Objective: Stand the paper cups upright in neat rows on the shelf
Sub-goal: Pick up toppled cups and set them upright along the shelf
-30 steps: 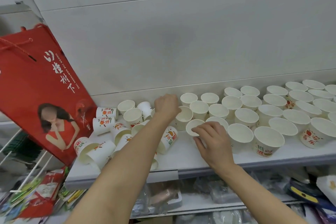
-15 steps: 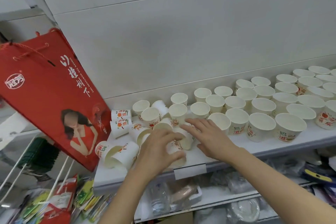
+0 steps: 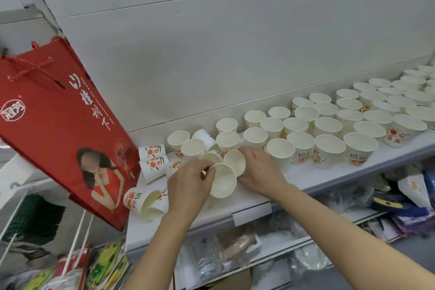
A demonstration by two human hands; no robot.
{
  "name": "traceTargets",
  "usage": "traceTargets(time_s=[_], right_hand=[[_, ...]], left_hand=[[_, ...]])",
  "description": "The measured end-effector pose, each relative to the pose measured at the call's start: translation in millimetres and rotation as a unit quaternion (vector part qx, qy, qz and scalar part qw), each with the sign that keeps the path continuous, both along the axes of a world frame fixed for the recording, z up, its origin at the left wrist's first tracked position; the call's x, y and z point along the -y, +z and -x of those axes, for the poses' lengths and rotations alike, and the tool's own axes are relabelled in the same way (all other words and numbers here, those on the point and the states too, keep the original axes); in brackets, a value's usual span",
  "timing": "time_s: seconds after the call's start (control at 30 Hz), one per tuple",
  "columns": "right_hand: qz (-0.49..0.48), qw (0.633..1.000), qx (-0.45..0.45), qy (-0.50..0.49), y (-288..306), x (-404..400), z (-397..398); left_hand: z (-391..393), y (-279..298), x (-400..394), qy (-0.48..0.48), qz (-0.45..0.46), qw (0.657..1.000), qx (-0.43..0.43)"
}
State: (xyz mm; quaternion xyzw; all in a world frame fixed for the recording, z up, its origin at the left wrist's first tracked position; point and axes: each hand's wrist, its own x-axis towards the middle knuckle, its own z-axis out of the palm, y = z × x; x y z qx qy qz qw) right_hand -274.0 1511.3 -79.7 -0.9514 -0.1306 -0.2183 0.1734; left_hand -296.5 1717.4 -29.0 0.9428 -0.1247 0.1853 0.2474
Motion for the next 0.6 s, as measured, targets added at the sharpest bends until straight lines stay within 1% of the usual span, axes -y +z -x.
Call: traceTargets(time_s=[0.07,0.1,0.17,0.23,0.33,0.37,0.43,0.5,0.53,0.6], right_hand=[[-0.114,0.992,-0.030,-0.036,-1,-6,-2],[-0.154,0.985,-0.047,-0.059,-2,-7,-3],[-0.197,0.973,-0.083,-0.089,-4,-8,-6],[-0.225,0.965,-0.102,-0.085,-1,-5,-7],[-0.230,0.966,-0.095,-0.070,5,0,4],[-0.217,0.972,-0.064,-0.063,8,1,12],[-0.208,0.977,0.027,-0.026,13,2,28],[-0.209,0.974,0.075,0.035,18,3,41],[-0.200,0.974,0.074,0.069,18,4,46],[-0.193,0.973,0.040,0.118,18,9,52]], left_hand=[[-3,0,-3,0.023,0.018,0.999,-0.026],[-5,0,-4,0.029,0.021,0.999,-0.038],[-7,1,-3,0.029,0.020,0.998,-0.060],[-10,1,0,0.029,0.018,0.997,-0.075],[-14,2,4,0.034,0.031,0.995,-0.087],[-15,2,6,0.034,0.032,0.995,-0.090],[-16,3,10,0.034,0.028,0.995,-0.094],[-18,3,16,0.029,0.025,0.994,-0.099],[-18,3,18,0.022,0.026,0.994,-0.101],[-17,4,28,0.002,0.032,0.993,-0.112]])
